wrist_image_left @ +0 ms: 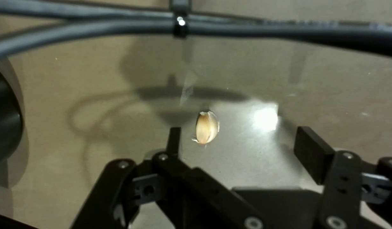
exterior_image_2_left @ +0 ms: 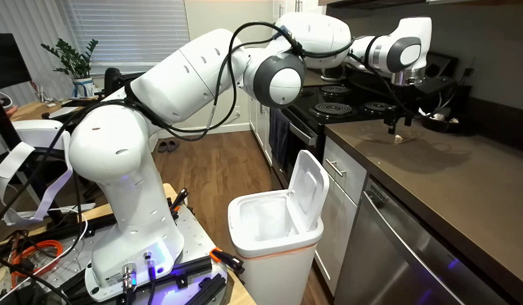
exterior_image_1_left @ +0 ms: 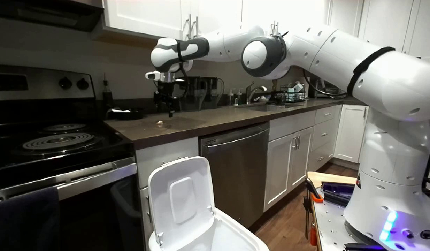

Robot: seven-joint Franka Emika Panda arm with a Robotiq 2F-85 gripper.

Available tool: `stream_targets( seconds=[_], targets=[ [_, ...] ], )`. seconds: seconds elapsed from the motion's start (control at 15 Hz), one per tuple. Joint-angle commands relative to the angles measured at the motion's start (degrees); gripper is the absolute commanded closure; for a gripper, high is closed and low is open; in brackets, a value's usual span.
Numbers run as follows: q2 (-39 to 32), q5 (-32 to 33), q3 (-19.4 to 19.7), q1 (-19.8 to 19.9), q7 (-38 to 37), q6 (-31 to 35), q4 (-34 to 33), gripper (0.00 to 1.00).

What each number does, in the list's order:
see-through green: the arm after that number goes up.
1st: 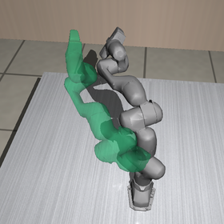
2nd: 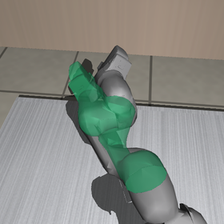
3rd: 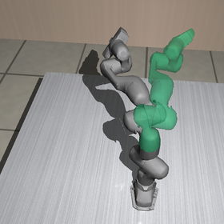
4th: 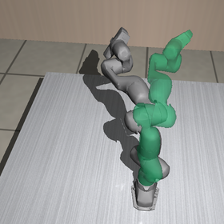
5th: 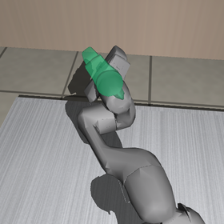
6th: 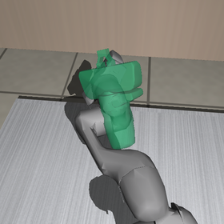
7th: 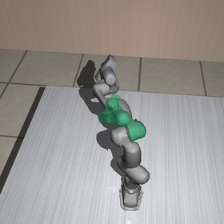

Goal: Put the paper on the counter in the bin

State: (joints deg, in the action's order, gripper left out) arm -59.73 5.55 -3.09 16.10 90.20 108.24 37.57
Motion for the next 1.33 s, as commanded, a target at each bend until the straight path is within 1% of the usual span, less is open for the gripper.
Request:
stream_targets(
  seconds=[0.0,0.07,0.13,0.27,0.33,0.4,0.47,0.53,0.6,0.67,0.73,0.8,0.87,0.93,1.0,1.07,1.13,1.2,1.27],
  targets=[
    [-2.63,-0.64,-1.01,0.18,1.94,-2.04,-4.66,0.22],
    [-2.89,-0.55,-1.16,0.18,1.99,-2.13,-5.0,0.22],
    [-3.16,-0.45,-1.23,0.17,1.95,-2.19,-5.38,0.26],
    [-3.64,-0.22,-1.17,0.12,1.99,-2.11,-6.05,0.16],
    [-3.87,-0.18,-1.13,0.12,1.97,-2.09,-6.34,0.16],
    [-4.11,-0.19,-1.15,0.16,2.07,-2.06,-6.64,0.13],
    [-4.29,-0.21,-1.17,0.17,2.14,-2.07,-6.84,0.15],
    [-4.52,-0.24,-1.21,0.18,2.24,-2.1,-7.04,0.29],
    [-4.73,-0.27,-1.25,0.18,2.31,-2.08,-7.21,0.27],
    [-4.99,-0.29,-1.28,0.18,2.47,-2.11,-7.43,0.3],
    [-5.23,-0.33,-1.31,0.18,2.53,-2.09,-7.59,0.36],
    [-5.51,-0.38,-1.35,0.26,2.71,-2.17,-7.76,0.38],
    [-5.66,-0.38,-1.34,0.28,2.82,-2.24,-7.84,0.35],
    [-5.84,-0.43,-1.38,0.33,2.97,-2.26,-7.93,0.4],
    [-5.98,-0.43,-1.37,0.36,3.06,-2.32,-7.98,0.37],
    [-6.13,-0.48,-1.39,0.43,3.13,-2.35,-8.08,0.39],
    [-6.24,-0.5,-1.39,0.48,3.17,-2.42,-8.17,0.34],
    [-6.35,-0.54,-1.42,0.55,3.23,-2.46,-8.28,0.34],
    [-6.44,-0.5,-1.39,0.57,3.25,-2.5,-8.35,0.27]
  ],
)
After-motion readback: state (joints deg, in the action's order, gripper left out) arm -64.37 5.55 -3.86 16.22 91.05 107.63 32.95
